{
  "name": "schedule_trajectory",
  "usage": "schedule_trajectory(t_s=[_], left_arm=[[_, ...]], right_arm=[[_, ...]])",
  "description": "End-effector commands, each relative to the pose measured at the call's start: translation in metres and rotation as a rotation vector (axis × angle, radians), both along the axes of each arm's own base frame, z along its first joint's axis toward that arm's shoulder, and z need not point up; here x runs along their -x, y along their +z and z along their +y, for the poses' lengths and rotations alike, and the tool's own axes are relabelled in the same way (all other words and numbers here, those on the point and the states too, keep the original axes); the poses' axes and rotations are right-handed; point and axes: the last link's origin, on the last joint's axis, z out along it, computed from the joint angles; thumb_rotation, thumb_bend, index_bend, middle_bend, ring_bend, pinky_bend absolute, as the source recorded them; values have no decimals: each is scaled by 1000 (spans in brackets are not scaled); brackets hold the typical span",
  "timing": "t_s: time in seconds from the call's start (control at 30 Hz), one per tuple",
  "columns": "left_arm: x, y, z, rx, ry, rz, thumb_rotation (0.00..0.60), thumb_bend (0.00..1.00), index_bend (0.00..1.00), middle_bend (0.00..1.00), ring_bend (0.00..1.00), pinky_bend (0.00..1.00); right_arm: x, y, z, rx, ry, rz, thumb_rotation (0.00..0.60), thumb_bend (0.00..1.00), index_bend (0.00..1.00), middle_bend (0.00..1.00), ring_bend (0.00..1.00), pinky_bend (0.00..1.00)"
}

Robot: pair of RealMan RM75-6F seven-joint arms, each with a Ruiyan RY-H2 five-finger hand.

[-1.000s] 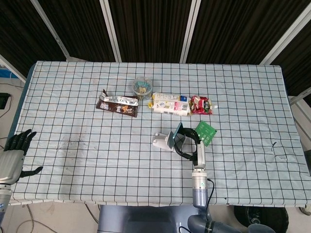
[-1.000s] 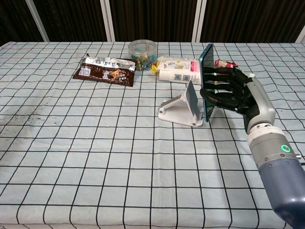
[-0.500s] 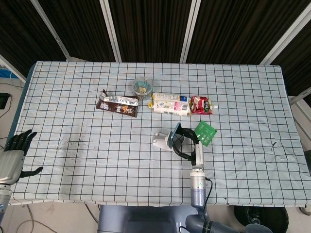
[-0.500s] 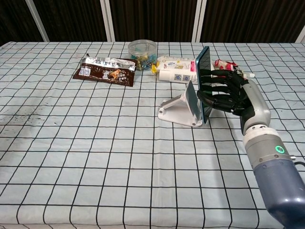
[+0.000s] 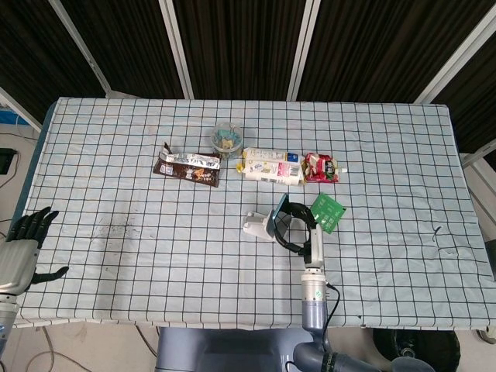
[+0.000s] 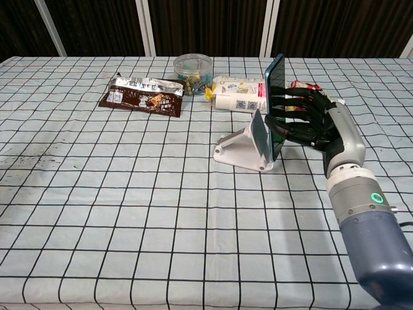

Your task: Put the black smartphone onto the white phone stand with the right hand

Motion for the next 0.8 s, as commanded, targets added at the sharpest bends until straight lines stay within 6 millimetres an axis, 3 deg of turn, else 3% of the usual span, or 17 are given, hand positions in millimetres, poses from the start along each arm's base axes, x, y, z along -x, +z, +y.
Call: schedule_trajectory(t_s=[0.03, 0.8], left_arm=[[0, 0, 0, 0, 0, 0, 600, 0, 0, 0, 0, 0], [0, 1, 0, 4, 5, -17, 600, 0, 0, 0, 0, 0]], right_arm=[[-1, -1, 1, -4, 2, -2, 600, 466, 705, 658, 400, 279], [0, -10, 0, -11, -10, 8, 600, 466, 705, 658, 400, 279]])
